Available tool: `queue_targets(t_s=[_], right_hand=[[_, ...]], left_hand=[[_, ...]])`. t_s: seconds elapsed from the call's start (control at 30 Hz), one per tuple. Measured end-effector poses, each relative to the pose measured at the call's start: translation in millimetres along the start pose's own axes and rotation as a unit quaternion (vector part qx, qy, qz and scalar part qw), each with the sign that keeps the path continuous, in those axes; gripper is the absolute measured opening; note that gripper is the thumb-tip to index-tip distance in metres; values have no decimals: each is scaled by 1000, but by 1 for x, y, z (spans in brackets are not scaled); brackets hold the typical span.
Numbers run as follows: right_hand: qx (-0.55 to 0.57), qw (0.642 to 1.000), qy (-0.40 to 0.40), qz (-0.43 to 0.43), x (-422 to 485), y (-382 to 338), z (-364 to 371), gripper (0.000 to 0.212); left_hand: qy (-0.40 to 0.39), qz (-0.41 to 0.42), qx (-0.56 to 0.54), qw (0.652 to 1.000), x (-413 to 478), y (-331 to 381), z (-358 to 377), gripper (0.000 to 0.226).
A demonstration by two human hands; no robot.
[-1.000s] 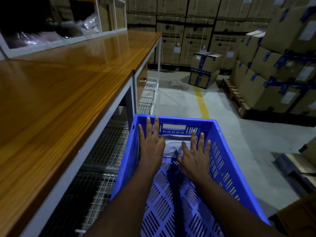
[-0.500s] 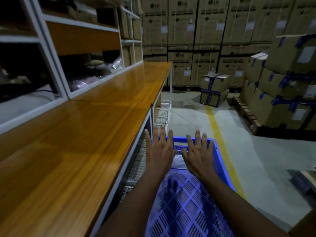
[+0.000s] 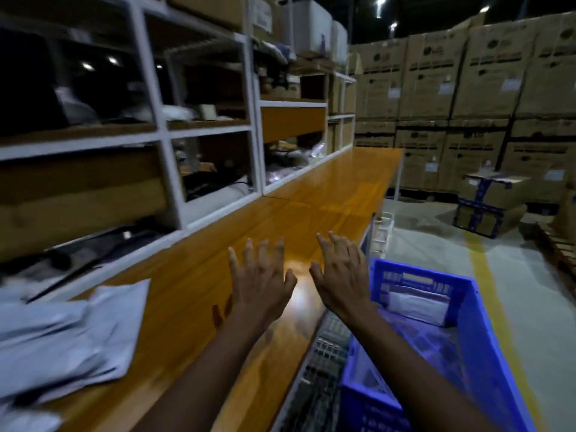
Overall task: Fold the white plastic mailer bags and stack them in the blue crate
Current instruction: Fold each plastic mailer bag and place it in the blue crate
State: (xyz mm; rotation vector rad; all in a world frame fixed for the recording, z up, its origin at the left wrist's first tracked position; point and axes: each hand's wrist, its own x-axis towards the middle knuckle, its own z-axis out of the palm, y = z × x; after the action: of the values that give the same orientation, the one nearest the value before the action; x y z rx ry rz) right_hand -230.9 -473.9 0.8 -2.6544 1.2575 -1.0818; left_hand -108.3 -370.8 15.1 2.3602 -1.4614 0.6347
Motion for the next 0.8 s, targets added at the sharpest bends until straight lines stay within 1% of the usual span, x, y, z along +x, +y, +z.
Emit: queue_targets(t_s=[0.07,0.17,0.23,0.33,0.4,0.5,0.6,0.67,0.7,0.73,0.8], right_hand=[[24,999,-19,-36,-12,-50,6,64],[48,995,-29,-87,-25,-108,18,62],[69,989,-49,-118,-34,-147,27,61],[102,979,-75,-159,-47,-198,43,58],[129,968,-105,-189,-54,-226,59,54],[131,938,-175,-268,-64,-261,86,49],[130,913,-221,-316,-74,-291,99,57],[128,912,-215,-326,-78,-304,104,64],[128,915,-202,-326,-79,-308,106,63],[131,917,-188,-327,-79,-310,108,58],[144,915,-165,-339,-76,-310,112,40]], left_hand=[[-15,-32,29,999,-23,-42,-25,64],[-7,-75,33,997,-53,-95,-54,63],[3,-93,60,994,-76,-132,-66,60],[-33,-135,95,986,-107,-178,-77,56],[-58,-156,121,979,-123,-202,-81,56],[-85,-187,136,969,-144,-230,-82,54],[-113,-212,143,960,-158,-252,-82,56],[-126,-227,151,954,-161,-263,-85,58],[-133,-232,150,952,-162,-267,-86,59],[-139,-237,149,950,-164,-270,-85,59],[-140,-238,150,949,-168,-275,-85,55]])
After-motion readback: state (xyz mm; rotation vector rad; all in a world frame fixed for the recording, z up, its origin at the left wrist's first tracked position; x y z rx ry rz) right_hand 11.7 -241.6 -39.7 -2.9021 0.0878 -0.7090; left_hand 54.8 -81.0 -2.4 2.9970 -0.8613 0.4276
